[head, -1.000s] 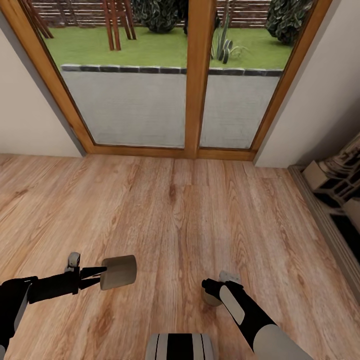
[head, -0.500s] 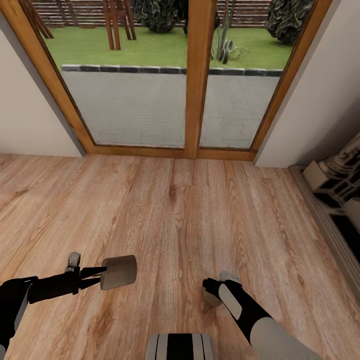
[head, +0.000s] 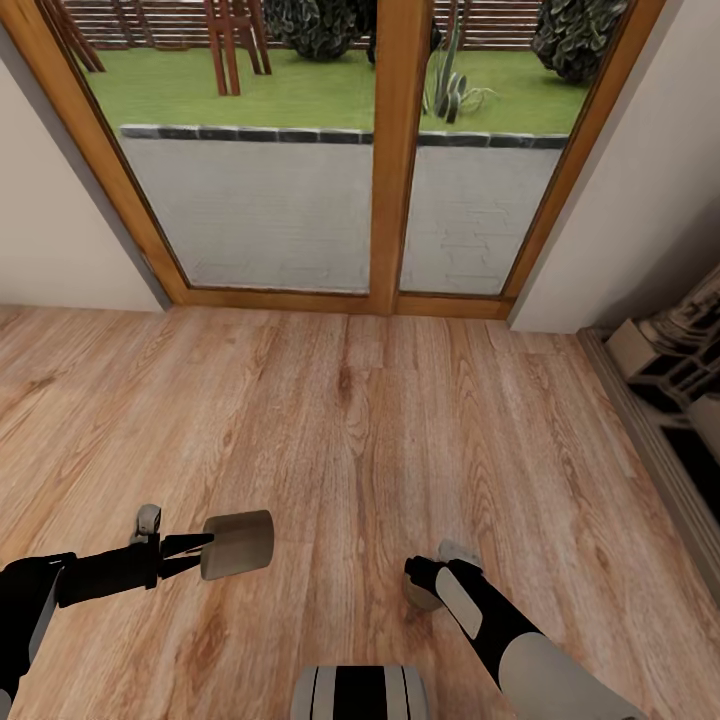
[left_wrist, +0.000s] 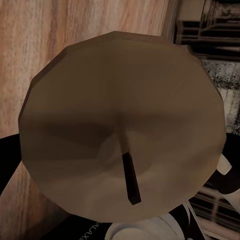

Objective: Place each of the two pumpkins and all three candles from the living room inside a cabinet in the living room (use any cabinet), then make sure every cabinet is closed, and position the cauldron so it is next to a table in the living room.

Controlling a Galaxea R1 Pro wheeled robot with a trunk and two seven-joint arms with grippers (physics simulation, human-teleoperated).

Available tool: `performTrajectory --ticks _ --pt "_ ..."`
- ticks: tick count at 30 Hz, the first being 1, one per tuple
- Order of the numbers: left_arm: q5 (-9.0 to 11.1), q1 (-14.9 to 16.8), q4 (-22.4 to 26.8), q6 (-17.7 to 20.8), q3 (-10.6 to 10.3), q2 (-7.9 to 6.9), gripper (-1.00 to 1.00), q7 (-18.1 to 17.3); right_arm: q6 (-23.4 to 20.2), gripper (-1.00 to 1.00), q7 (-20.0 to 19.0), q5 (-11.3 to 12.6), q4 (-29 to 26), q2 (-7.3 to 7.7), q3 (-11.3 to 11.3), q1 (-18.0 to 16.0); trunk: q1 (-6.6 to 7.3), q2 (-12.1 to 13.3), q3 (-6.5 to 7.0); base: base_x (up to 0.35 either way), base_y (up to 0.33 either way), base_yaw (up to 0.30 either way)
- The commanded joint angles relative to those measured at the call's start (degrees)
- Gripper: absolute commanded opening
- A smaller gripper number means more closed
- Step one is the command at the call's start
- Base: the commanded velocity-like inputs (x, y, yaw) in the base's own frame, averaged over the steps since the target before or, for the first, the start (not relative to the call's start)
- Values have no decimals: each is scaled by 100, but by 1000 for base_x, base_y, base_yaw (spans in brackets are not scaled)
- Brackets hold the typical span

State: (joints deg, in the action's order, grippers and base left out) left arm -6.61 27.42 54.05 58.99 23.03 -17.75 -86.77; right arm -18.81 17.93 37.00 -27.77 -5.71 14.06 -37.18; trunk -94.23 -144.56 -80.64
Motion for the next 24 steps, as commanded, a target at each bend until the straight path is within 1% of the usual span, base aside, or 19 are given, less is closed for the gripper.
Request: performTrajectory --ticks 1,13,17,24 --pt "2 0 0 -2 0 0 -100 2 0 100 0 0 0 0 0 0 0 0 0 0 0 0" --pt "3 0 1 -2 0 0 -100 2 9 100 0 0 0 0 -3 -9 0 0 0 0 0 0" --pt "3 0 0 -2 0 0 -100 2 112 100 6 0 0 0 1 -5 0 0 0 0 0 0" --pt "10 0 1 -8 0 2 -100 2 125 100 9 0 8 0 5 -6 0 0 0 0 0 0"
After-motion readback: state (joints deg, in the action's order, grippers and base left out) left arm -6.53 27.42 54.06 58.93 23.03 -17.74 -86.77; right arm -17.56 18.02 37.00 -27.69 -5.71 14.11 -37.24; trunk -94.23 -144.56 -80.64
